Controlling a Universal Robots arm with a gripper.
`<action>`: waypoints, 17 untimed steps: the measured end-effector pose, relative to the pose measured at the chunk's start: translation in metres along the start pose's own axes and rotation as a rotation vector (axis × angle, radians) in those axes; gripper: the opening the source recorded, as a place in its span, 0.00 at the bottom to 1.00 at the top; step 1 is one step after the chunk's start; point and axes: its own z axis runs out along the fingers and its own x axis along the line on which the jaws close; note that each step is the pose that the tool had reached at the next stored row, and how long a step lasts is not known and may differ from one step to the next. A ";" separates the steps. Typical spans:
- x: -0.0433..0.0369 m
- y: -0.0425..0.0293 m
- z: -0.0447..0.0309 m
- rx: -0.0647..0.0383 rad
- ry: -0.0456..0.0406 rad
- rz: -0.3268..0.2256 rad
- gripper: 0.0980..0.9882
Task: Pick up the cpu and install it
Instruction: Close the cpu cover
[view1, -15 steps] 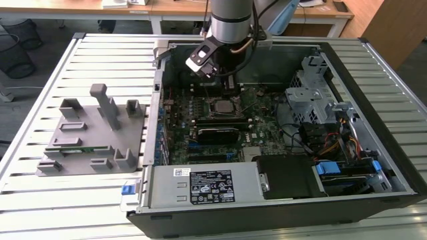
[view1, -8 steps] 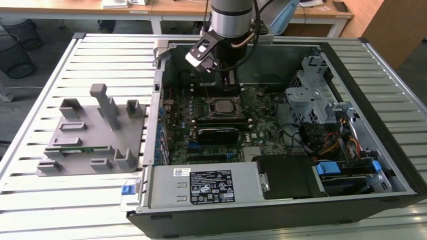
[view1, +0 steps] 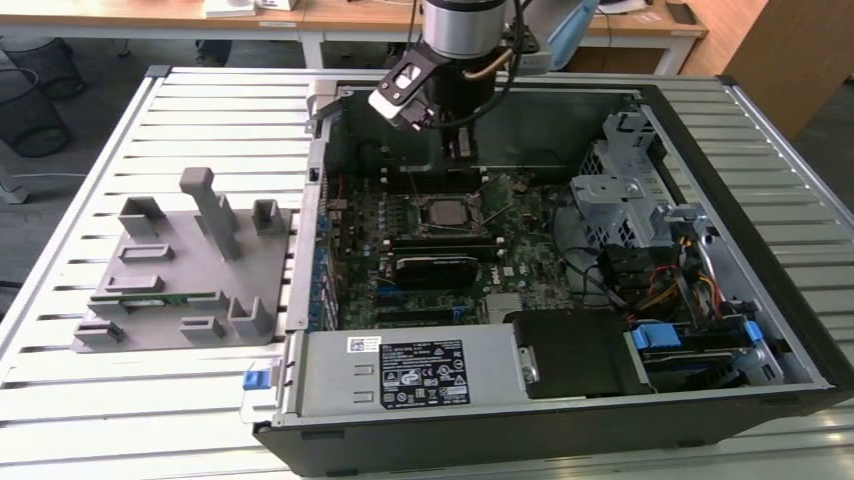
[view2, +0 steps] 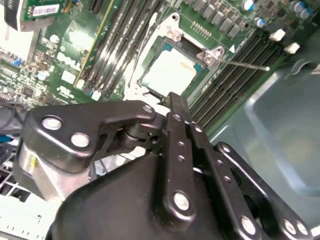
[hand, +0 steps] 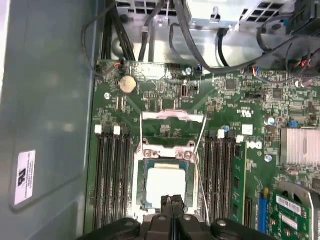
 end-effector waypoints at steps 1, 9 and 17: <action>-0.0010 -0.0001 0.0000 0.000 0.0001 0.000 0.01; -0.0167 0.0023 0.0004 0.002 0.0000 0.000 0.01; -0.0175 0.0296 0.0017 0.004 0.0001 -0.001 0.01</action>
